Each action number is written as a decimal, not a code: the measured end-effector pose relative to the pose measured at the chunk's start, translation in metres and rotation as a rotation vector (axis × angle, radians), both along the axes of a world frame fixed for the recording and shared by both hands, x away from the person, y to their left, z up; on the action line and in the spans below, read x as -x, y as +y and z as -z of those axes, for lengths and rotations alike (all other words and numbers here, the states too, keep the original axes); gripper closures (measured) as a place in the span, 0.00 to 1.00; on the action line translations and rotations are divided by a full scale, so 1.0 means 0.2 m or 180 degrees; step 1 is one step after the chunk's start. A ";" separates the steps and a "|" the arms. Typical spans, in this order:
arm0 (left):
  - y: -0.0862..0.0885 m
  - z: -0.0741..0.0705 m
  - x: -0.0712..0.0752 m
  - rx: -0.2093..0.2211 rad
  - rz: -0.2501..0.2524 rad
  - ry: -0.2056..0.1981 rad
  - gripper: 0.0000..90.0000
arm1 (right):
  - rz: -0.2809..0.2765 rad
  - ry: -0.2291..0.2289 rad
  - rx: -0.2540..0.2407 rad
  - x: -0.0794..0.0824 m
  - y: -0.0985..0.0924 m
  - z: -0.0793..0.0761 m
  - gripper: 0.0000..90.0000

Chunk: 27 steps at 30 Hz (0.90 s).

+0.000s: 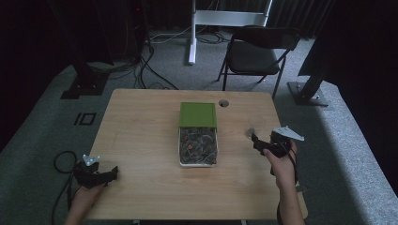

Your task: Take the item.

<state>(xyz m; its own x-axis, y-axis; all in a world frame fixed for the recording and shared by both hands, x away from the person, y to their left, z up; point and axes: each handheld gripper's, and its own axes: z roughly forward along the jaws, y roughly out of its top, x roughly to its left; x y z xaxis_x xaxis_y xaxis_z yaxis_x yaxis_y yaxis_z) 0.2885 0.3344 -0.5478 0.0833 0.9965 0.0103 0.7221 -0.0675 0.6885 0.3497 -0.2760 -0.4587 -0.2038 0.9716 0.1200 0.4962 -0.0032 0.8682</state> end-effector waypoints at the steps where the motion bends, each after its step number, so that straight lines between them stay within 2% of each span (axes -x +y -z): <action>1: 0.00 0.00 0.00 0.0000 0.0000 0.0000 0.00 | -0.0012 -0.0016 -0.0021 0.02 0.00 0.02 0.16; 7: 0.00 0.00 0.00 -0.0001 0.0001 0.0000 0.00 | -0.0045 -0.0041 0.0006 0.05 -0.01 0.08 0.16; 17: 0.00 0.00 0.00 -0.0004 0.0003 0.0002 0.00 | 0.0001 0.0175 0.0023 0.12 -0.07 0.23 0.16; 27: 0.00 0.00 0.00 -0.0003 0.0003 0.0001 0.00 | -0.0102 0.0297 0.0122 0.15 -0.08 0.30 0.16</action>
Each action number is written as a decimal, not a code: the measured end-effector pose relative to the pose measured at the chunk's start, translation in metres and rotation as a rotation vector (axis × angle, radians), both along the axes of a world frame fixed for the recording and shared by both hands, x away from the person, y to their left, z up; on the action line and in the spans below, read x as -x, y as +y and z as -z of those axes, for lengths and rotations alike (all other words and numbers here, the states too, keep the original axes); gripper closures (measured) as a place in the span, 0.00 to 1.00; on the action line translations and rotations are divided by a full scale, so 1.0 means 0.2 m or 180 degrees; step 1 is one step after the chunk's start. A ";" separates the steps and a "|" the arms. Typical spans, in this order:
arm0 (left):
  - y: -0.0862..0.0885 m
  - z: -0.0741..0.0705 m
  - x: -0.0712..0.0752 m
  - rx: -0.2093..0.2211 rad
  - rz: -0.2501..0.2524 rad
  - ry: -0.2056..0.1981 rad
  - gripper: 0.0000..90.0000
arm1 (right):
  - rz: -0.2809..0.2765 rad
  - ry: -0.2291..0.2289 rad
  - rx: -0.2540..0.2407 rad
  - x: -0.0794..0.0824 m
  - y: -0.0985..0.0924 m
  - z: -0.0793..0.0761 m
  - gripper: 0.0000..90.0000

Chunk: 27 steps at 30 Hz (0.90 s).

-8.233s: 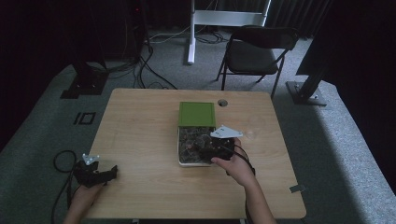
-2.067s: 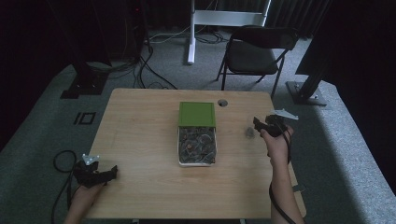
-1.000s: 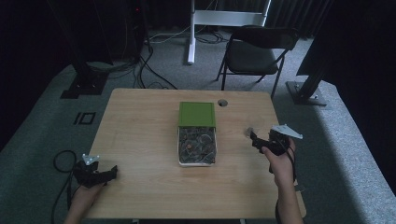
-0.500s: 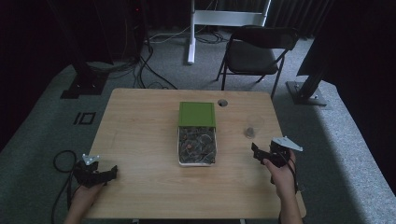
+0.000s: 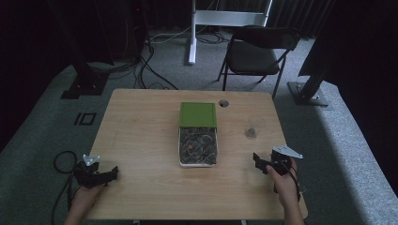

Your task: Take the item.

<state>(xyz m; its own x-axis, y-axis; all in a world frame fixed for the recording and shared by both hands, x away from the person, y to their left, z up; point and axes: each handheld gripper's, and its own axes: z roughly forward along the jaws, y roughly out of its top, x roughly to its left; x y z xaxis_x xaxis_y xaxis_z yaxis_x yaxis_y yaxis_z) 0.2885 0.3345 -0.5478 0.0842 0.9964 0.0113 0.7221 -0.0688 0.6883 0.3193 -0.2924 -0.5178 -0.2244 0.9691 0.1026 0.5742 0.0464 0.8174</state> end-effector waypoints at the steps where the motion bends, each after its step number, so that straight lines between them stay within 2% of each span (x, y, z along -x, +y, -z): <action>1: 0.00 0.00 0.00 0.0000 0.0000 0.0000 0.00 | -0.0030 0.0023 -0.0011 0.01 0.00 0.01 0.16; 11: 0.00 0.00 0.00 0.0000 0.0000 0.0001 0.00 | -0.0195 0.0069 0.0035 0.04 0.02 0.07 0.16; 14: 0.00 0.00 0.00 -0.0001 0.0001 0.0001 0.00 | -0.0317 0.0128 0.0095 0.06 0.02 0.09 0.16; 18: 0.00 0.00 0.00 -0.0001 0.0001 0.0001 0.00 | -0.0434 0.0125 0.0160 0.09 0.01 0.11 0.16; 21: 0.00 0.00 0.00 0.0000 -0.0003 0.0001 0.00 | -0.0470 0.0123 0.0133 0.10 0.00 0.13 0.16; 27: 0.00 0.00 0.00 0.0003 -0.0005 -0.0002 0.00 | -0.0693 0.0125 0.0306 0.14 0.00 0.14 0.16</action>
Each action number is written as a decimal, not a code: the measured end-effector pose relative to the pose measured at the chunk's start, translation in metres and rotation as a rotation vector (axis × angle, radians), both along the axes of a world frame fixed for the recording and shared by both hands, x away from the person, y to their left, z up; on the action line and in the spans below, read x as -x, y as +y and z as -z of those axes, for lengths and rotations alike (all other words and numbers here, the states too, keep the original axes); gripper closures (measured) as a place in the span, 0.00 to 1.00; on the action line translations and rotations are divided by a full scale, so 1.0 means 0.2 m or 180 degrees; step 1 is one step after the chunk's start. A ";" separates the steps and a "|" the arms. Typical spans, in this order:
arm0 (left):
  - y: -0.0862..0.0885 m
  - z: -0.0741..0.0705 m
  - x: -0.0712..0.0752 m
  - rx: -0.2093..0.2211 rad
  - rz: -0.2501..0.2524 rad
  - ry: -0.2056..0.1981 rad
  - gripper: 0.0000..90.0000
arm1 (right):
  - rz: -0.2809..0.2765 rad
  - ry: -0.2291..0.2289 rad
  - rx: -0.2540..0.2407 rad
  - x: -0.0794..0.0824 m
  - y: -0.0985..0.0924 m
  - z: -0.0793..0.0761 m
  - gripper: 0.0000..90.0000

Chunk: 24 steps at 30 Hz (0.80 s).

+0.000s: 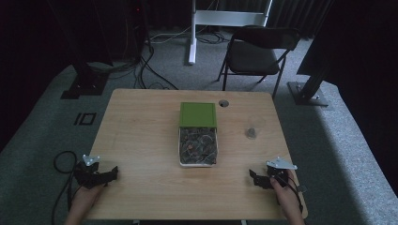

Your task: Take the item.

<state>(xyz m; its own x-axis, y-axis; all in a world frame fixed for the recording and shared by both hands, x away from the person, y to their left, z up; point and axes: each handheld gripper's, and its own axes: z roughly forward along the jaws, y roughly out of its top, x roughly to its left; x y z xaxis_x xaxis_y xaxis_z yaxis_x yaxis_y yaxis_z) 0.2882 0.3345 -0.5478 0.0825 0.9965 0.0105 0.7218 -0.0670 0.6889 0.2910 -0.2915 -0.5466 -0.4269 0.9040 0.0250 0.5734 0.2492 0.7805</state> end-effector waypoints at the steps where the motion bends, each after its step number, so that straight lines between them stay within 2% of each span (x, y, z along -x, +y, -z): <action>1: 0.00 0.00 0.00 -0.0002 0.0000 0.0002 0.00 | -0.0022 0.0004 0.0024 0.01 0.00 0.00 0.16; 8: 0.00 0.00 0.00 -0.0001 0.0000 0.0001 0.00 | -0.0119 0.0081 0.0091 0.05 -0.01 0.02 0.16; 11: 0.00 0.00 0.00 -0.0001 0.0000 0.0001 0.00 | -0.0172 0.0159 0.0178 0.07 -0.02 0.03 0.15; 24: 0.00 0.00 0.00 -0.0004 -0.0026 0.0006 0.00 | -0.0087 0.0195 0.0159 0.13 -0.03 0.03 0.15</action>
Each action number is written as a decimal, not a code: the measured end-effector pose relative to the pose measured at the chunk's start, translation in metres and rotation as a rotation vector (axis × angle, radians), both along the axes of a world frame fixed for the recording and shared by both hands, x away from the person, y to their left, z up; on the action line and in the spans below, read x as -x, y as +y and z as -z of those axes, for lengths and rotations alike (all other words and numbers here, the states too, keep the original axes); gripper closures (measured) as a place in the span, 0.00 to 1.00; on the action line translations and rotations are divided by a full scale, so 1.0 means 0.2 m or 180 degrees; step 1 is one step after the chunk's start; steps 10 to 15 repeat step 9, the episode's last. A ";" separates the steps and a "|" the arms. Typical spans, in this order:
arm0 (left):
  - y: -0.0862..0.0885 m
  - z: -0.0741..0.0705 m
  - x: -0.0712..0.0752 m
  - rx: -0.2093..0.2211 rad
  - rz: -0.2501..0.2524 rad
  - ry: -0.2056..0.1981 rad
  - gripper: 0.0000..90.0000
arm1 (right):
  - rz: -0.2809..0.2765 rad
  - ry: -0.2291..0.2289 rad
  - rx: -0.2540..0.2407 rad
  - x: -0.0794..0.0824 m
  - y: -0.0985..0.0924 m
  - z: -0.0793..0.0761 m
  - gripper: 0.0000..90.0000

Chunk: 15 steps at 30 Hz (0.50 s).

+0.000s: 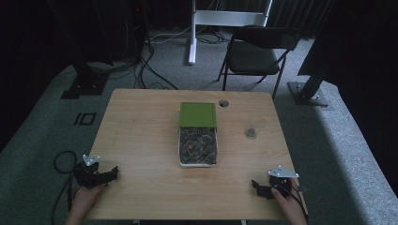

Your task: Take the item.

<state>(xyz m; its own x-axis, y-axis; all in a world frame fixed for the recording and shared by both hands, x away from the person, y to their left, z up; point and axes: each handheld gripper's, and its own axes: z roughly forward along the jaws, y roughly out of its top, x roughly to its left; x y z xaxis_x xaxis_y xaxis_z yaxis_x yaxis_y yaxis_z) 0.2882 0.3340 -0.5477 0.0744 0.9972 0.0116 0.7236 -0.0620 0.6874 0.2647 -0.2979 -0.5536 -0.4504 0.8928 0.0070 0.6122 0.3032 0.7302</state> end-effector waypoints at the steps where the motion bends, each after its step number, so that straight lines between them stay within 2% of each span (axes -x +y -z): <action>1: 0.00 0.00 0.00 0.0005 -0.0027 0.0000 0.00 | -0.0001 0.0000 0.0000 0.00 0.00 0.00 0.15; 7: -0.01 0.00 0.01 0.0001 -0.0184 0.0001 0.00 | 0.0018 0.0006 -0.0001 0.00 0.00 0.00 0.14; 15: -0.01 0.00 0.01 0.0001 -0.0189 0.0001 0.00 | 0.0020 0.0005 -0.0001 0.00 0.00 0.00 0.14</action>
